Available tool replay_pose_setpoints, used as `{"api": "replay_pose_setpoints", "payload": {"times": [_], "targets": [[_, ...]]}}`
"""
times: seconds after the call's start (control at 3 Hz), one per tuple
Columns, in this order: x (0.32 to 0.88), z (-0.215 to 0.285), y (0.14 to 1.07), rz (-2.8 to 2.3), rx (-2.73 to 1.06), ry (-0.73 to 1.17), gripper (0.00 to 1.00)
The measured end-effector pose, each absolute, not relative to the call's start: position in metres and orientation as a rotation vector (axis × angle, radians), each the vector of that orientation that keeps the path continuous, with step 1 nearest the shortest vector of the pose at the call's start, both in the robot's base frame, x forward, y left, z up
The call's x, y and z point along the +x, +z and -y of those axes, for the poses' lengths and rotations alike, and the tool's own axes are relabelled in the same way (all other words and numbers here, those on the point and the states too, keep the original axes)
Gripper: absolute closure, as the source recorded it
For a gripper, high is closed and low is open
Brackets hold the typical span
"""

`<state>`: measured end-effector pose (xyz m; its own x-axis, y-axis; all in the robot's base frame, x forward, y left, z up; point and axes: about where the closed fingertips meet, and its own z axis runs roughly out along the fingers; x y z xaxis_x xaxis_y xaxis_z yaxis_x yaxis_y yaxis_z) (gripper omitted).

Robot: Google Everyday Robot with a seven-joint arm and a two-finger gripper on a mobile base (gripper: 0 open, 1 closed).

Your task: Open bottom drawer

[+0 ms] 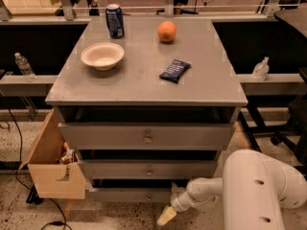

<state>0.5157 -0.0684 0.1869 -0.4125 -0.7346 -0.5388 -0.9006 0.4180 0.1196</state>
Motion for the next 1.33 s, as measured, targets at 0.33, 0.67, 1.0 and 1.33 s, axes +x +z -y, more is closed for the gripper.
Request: {"api": "replay_pose_setpoints", "payload": {"times": [0.33, 0.67, 1.0, 1.33], "targets": [[0.5158, 0.0684, 0.1869, -2.273, -1.395, 0.558, 0.00], [0.5158, 0.0684, 0.1872, -2.273, -1.395, 0.558, 0.00], [0.5159, 0.0684, 0.1872, -2.272, -1.395, 0.558, 0.00], [0.5160, 0.0684, 0.1874, -2.272, -1.395, 0.558, 0.00]]}}
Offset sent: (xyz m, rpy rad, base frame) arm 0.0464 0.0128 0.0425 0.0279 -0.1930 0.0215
